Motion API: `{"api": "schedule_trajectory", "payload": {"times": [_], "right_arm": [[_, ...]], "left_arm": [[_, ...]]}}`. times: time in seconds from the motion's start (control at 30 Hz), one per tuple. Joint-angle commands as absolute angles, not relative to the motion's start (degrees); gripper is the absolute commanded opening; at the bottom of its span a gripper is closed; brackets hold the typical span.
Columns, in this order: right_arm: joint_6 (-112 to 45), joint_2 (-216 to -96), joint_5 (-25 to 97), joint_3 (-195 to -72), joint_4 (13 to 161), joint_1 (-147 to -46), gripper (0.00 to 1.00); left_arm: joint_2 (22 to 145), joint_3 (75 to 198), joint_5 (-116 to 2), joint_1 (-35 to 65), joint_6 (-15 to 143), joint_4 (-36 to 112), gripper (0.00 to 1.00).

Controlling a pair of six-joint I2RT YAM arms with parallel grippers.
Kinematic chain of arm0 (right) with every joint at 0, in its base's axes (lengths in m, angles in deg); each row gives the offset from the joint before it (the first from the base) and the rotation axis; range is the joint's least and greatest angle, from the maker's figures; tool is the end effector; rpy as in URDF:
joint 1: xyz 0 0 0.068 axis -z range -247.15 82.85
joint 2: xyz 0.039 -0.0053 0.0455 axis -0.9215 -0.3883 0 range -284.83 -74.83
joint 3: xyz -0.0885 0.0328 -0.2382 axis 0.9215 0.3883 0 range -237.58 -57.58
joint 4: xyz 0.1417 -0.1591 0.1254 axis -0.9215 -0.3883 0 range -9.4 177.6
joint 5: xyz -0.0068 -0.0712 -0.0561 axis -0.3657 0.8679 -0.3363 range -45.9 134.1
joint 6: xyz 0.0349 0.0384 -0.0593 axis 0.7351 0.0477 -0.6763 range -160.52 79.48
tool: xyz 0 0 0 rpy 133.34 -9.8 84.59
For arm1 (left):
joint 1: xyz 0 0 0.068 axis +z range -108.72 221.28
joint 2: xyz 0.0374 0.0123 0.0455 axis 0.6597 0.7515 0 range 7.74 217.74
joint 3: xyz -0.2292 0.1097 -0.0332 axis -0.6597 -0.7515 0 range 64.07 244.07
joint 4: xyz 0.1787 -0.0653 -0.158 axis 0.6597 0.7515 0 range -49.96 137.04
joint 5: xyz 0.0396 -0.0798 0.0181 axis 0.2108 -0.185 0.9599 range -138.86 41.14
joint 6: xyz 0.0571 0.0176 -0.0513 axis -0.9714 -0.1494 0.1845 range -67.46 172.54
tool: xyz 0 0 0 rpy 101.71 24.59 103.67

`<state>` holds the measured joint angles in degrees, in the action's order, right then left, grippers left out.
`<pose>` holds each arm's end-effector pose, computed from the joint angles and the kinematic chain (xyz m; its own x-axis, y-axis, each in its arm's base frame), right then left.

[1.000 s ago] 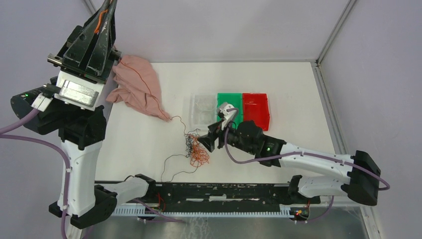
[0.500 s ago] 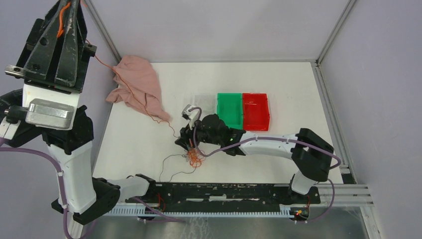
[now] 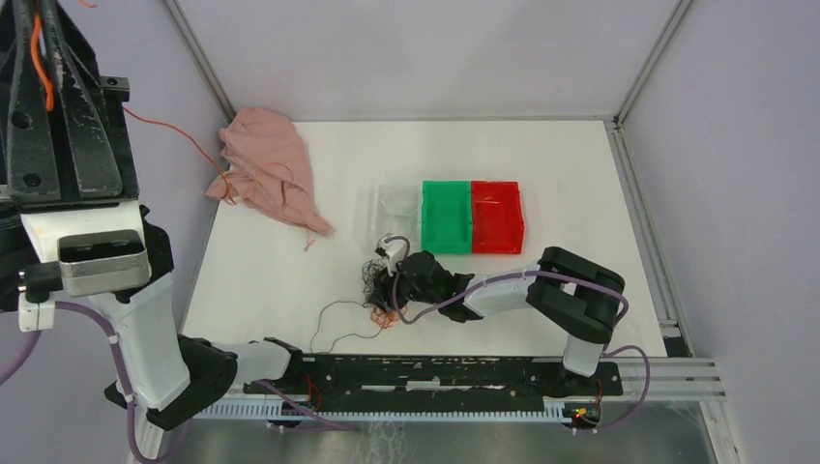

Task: Untangle the cables
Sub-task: Untie the cable.

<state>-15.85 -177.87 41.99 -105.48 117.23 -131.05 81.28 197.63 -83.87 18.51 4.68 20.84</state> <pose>0.1667 0.3459 0.1387 -0.5529 -0.1804 -0.8135 -0.7497 0.5338 0.3911 0.0193 -0.0500 0.7064 0.9161 0.2741 0.2925 -0.3926 0.7608 0.5168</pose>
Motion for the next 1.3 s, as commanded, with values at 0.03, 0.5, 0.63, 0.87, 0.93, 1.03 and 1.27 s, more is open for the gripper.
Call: {"api": "schedule_trajectory", "payload": {"times": [0.03,0.5,0.63,0.87,0.93,1.03,1.27], "right_arm": [[-13.2,-176.1,46.1,-98.3,126.7,-131.2,0.55],[-20.0,-151.2,46.4,-108.0,104.2,-131.2,0.79],[-22.1,-145.7,47.0,-110.3,102.0,-131.0,0.81],[-27.2,-138.1,52.2,-113.5,96.9,-131.1,0.8],[-28.3,-136.6,53.1,-113.5,96.4,-131.0,0.79],[-29.5,-136.1,53.4,-114.3,95.3,-131.0,0.79],[-32.9,-140.3,56.0,-119.6,94.5,-130.5,0.78]], "left_arm": [[83.9,200.6,-81.0,19.2,-5.1,10.9,0.03],[71.3,175.8,-88.5,19.4,5.8,26.7,0.03],[71.0,173.6,-89.1,19.4,14.8,31.5,0.03],[71.2,167.7,-94.3,19.4,28.9,41.0,0.03],[71.6,165.6,-94.4,19.2,32.5,40.9,0.03],[72.6,163.7,-93.5,19.1,37.7,40.1,0.03],[75.9,163.4,-94.9,15.9,37.9,41.3,0.03]]}}
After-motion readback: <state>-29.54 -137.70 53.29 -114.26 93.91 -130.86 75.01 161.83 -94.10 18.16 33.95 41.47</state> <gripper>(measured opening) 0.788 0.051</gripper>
